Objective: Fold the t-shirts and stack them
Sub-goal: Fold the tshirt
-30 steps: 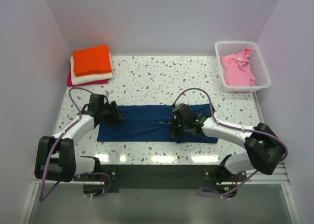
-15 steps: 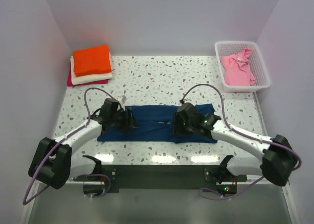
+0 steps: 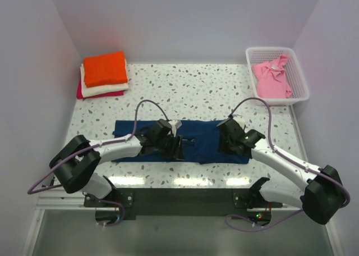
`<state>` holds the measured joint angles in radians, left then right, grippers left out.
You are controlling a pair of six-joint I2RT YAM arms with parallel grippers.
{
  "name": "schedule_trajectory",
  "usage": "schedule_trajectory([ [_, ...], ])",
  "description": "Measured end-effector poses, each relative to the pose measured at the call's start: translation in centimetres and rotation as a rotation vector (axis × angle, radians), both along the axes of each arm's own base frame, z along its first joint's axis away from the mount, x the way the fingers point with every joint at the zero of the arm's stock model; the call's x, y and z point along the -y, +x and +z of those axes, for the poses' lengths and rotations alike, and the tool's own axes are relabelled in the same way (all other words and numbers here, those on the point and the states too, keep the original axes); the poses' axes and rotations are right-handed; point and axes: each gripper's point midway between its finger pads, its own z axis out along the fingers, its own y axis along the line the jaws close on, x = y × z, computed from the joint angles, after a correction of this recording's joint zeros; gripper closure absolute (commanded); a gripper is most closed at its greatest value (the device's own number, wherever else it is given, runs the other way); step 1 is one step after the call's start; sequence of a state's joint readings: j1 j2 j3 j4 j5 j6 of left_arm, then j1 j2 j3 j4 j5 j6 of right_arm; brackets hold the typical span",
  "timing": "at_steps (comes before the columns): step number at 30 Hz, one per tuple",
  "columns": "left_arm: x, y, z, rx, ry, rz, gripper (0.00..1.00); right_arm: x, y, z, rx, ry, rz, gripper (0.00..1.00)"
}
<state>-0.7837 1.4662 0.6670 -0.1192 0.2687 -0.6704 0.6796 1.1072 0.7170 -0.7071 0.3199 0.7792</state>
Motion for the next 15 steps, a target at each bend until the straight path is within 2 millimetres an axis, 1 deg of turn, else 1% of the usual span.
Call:
schedule_trajectory([
  [2, 1.5, 0.0, 0.5, 0.019, -0.011, -0.028, 0.45, 0.4, 0.1, -0.9, -0.028, -0.024, -0.008, 0.5],
  [5, 3.0, 0.2, 1.2, 0.041, -0.033, -0.049, 0.46, 0.0, 0.2, -2.1, -0.066, -0.035, 0.007, 0.52],
  [6, 3.3, 0.2, 1.3, 0.045, -0.036, -0.05, 0.46, -0.1, 0.2, -2.4, -0.073, -0.036, 0.01, 0.56],
  [8, 3.6, 0.5, 1.5, 0.053, -0.037, -0.047, 0.46, -0.4, 0.2, -2.8, -0.081, -0.025, 0.017, 0.58],
  [11, 4.1, 1.1, 1.6, 0.065, -0.034, -0.041, 0.46, -0.4, -0.1, -3.4, -0.088, -0.017, 0.024, 0.69],
  [12, 4.2, 1.3, 1.6, 0.066, -0.033, -0.04, 0.46, -0.3, -0.4, -3.6, -0.092, -0.014, 0.025, 0.71],
  [13, 4.4, 1.5, 1.5, 0.067, -0.029, -0.039, 0.46, -0.2, -0.7, -3.8, -0.093, -0.012, 0.025, 0.76],
  [15, 4.7, 1.7, 1.3, 0.066, -0.022, -0.038, 0.46, 0.2, -1.5, -3.9, -0.098, 0.0, 0.027, 0.79],
])
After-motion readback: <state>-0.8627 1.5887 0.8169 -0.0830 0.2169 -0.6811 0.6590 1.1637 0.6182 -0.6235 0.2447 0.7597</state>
